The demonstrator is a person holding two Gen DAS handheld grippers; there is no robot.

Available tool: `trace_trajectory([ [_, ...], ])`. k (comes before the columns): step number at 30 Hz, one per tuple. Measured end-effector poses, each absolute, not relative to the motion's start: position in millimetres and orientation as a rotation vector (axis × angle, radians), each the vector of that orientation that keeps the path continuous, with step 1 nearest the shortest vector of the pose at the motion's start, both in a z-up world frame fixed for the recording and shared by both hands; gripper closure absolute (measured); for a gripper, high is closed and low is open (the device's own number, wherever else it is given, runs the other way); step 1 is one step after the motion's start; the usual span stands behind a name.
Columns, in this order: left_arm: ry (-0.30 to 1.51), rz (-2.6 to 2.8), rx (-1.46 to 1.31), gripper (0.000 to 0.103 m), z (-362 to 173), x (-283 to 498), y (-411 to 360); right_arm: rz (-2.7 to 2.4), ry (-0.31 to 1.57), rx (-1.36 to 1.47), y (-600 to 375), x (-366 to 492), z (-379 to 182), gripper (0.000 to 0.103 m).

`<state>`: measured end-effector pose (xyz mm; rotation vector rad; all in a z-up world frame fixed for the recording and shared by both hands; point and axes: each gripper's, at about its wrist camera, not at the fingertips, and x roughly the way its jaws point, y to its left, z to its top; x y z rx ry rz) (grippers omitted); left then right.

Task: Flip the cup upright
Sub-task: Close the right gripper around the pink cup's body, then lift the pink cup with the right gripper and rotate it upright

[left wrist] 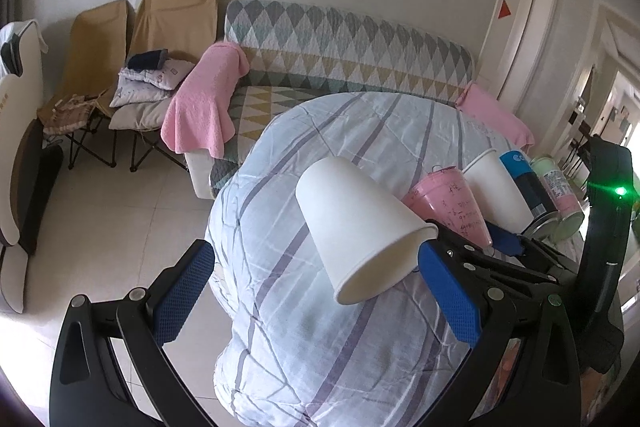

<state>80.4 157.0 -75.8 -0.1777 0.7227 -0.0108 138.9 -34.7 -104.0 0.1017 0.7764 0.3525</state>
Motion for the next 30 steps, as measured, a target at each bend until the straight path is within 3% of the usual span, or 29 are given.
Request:
trace_trajectory([
  [3,0.722,-0.013,-0.174,0.0,-76,80,156,0.366,0.798,0.103,-33,141,-107,0.039],
  [30,0.73,-0.094,-0.141,0.0,-63,56,101,0.383,0.861,0.13,-75,93,-109,0.039],
])
